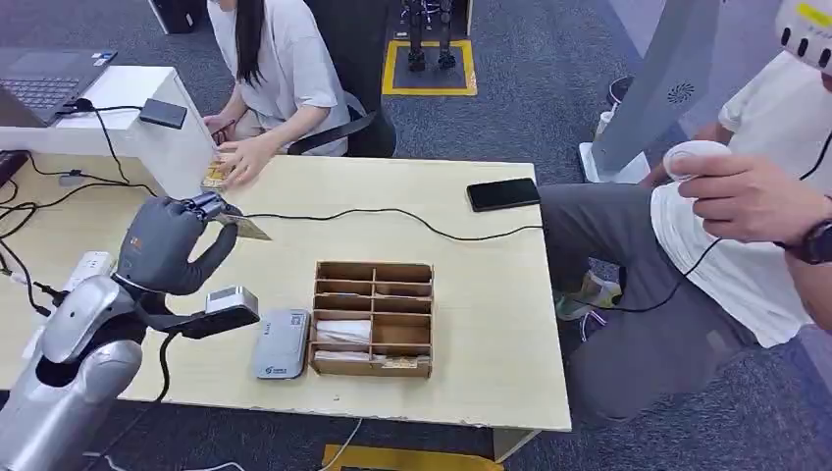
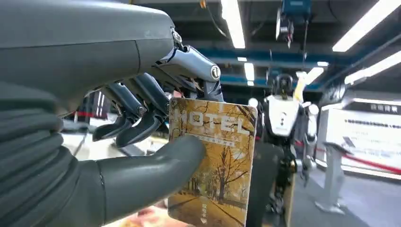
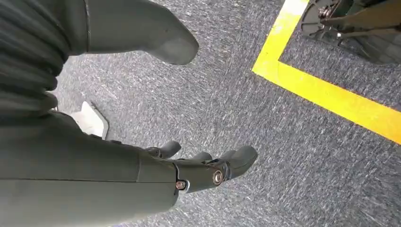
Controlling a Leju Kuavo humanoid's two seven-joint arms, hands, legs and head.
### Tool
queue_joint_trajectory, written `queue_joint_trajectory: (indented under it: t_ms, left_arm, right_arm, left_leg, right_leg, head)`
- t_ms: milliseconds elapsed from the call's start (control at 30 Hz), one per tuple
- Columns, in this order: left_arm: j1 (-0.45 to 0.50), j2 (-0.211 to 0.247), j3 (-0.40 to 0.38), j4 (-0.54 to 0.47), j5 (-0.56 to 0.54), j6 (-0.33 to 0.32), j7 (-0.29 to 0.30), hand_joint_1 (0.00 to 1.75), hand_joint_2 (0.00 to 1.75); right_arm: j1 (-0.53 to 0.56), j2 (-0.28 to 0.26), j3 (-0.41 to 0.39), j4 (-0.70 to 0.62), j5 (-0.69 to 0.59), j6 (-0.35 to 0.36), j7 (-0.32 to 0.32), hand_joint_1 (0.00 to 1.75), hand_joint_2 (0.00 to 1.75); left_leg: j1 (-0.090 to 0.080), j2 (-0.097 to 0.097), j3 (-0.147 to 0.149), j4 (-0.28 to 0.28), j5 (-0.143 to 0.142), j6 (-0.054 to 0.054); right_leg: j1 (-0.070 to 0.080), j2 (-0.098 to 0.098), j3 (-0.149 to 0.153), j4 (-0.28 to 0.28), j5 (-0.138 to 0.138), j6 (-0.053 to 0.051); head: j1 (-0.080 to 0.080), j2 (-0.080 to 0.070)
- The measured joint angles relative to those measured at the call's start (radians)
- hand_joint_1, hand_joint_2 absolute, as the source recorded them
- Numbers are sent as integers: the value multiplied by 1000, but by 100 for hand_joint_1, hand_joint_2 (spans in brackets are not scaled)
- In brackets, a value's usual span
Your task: Pass the card to the sensor for recognition and then transmit it.
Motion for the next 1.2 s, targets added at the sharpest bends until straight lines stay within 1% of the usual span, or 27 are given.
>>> queue_joint_trajectory:
  t_ms: [67,133,267,400,467,500,567,633,700,767,900,1133,1167,1200]
  left_arm:
    - [-2,3,17,-7,-8,5,1,175,175]
    - [-12,3,34,-8,-9,6,14,175,175]
    - [-67,6,55,4,1,-10,48,175,175]
    - [-137,-2,66,81,-15,-21,101,175,175]
    - [-177,-23,66,146,-58,-16,135,175,175]
    - [-202,-41,66,185,-90,-5,156,175,175]
    - [-262,-89,66,285,-158,34,195,175,175]
    - [-330,-135,66,406,-199,73,229,175,175]
    - [-381,-173,66,497,-220,104,246,175,175]
    - [-413,-205,65,578,-225,129,246,175,175]
    - [-431,-236,65,662,-228,148,246,175,175]
    - [-435,-257,65,727,-232,167,245,175,175]
    - [-435,-259,65,733,-233,172,243,54,175]
    - [-435,-259,65,738,-233,173,242,0,175]
  right_arm:
    - [0,0,-2,0,0,0,0,0,175]
    - [0,0,-2,0,3,0,-1,0,175]
    - [-1,0,-2,0,3,-1,-2,0,175]
    - [-3,0,-2,0,3,-1,5,0,175]
    - [-4,0,0,0,3,0,8,0,175]
    - [-7,0,3,0,3,4,11,0,175]
    - [-12,0,17,0,3,6,18,0,175]
    - [-19,0,32,0,3,0,16,0,175]
    - [-24,0,42,0,0,-2,13,0,175]
    - [-28,0,48,0,1,-1,13,0,175]
    - [-27,0,59,0,1,5,23,0,175]
    - [-24,0,65,0,1,6,27,0,175]
    - [-24,0,65,0,1,6,27,0,175]
    - [-23,0,65,0,1,5,26,0,175]
  left_leg:
    - [0,0,0,0,0,0]
    - [0,0,0,0,0,0]
    - [-1,0,0,0,0,0]
    - [-1,0,0,0,1,0]
    - [-1,-1,0,0,1,1]
    - [-1,-1,0,0,1,1]
    - [-1,-1,0,1,3,1]
    - [-1,-1,0,1,3,1]
    - [-1,0,0,1,3,2]
    - [-1,0,0,1,3,2]
    - [-1,0,-1,2,3,2]
    - [-1,1,-2,1,3,2]
    - [-1,1,-2,1,3,2]
    - [-1,1,-2,1,3,2]
  right_leg:
    - [0,0,0,0,0,0]
    - [0,0,0,0,0,0]
    - [0,-1,0,-1,0,0]
    - [0,0,0,-1,1,0]
    - [0,-1,0,-1,1,0]
    - [0,-1,0,-1,1,0]
    - [0,-1,-1,-1,3,0]
    - [0,-1,-1,-1,4,0]
    - [0,-1,0,-1,4,0]
    - [-1,0,-1,-1,4,0]
    - [0,1,-1,-1,4,0]
    - [0,1,-2,-1,4,0]
    - [0,1,-2,-1,4,0]
    - [0,1,-2,-1,4,0]
  head:
    - [0,0]
    - [0,0]
    - [0,0]
    - [0,0]
    - [0,0]
    - [-1,0]
    - [0,0]
    - [0,0]
    - [0,0]
    - [0,0]
    - [0,0]
    - [0,0]
    - [0,0]
    - [0,0]
